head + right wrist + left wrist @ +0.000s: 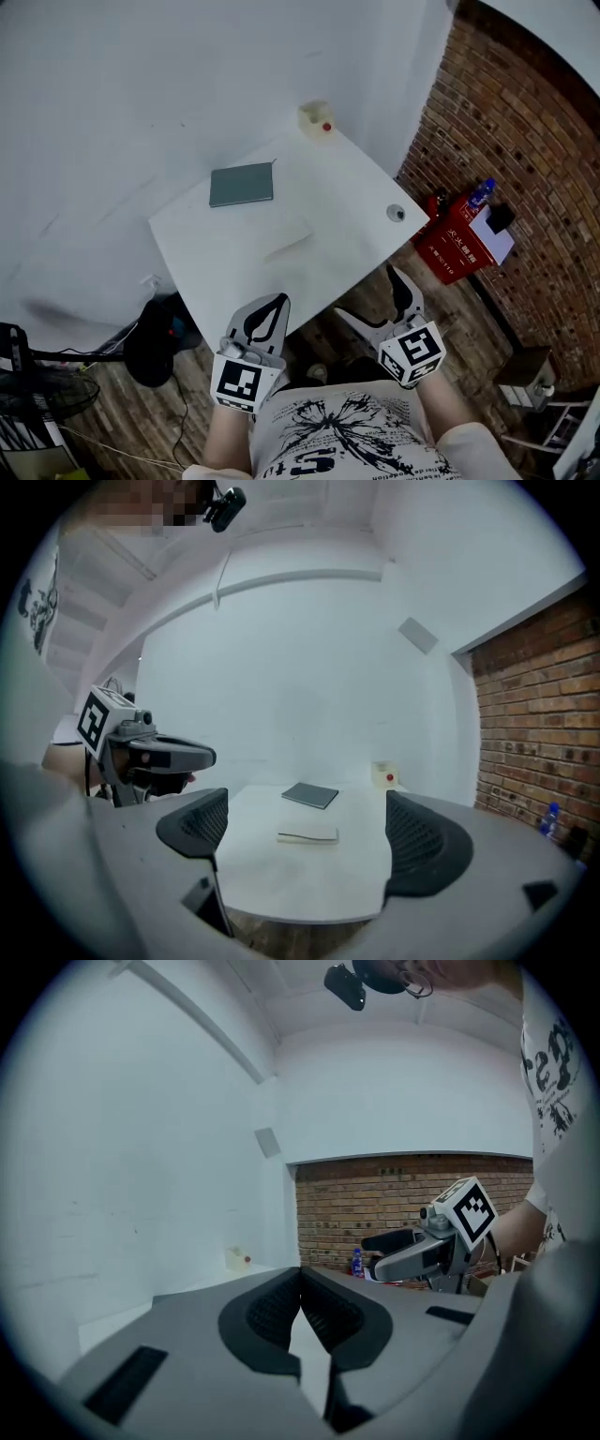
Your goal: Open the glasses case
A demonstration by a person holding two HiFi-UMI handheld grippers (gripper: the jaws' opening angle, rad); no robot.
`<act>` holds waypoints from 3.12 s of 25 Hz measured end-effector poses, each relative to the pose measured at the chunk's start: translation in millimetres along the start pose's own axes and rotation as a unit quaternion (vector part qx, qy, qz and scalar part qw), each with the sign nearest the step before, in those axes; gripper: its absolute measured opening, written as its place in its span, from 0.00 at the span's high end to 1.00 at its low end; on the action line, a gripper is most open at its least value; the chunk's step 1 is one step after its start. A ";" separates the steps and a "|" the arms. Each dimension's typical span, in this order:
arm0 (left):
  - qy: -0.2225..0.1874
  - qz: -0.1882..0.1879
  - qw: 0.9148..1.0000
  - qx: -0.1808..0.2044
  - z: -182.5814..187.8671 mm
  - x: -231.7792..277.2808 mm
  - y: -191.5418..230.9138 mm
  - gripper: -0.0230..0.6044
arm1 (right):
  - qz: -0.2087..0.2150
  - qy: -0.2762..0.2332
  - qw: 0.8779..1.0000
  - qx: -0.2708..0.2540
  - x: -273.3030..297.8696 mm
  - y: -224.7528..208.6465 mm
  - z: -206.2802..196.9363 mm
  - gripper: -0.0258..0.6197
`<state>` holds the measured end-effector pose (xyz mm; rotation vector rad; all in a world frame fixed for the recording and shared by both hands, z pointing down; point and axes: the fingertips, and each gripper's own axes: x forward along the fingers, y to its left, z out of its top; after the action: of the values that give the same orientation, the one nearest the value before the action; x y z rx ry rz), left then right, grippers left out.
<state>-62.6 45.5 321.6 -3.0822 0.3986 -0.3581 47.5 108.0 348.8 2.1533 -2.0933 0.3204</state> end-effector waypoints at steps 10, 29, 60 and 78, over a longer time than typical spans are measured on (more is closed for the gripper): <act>0.026 0.093 0.994 -0.050 -25.4 68.6 69.4 0.94 | 0.113 0.073 0.991 -0.028 126.6 -51.1 -16.2 0.16; 0.176 0.227 0.935 -0.208 -193.9 170.1 125.6 0.94 | 0.364 0.265 0.865 -0.219 294.1 -63.1 -130.3 0.21; 0.216 0.277 0.898 -0.266 -258.7 179.8 157.5 0.94 | 0.416 0.313 0.762 -0.386 318.6 -51.8 -178.4 0.48; 0.216 0.282 0.898 -0.260 -258.9 181.2 154.7 0.94 | 0.362 0.253 0.816 -0.374 353.0 -59.6 -135.4 0.86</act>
<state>10.5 -145.7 607.8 -3.0988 1.5886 -1.0537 105.1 -201.5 566.6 0.6941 -2.0895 0.0724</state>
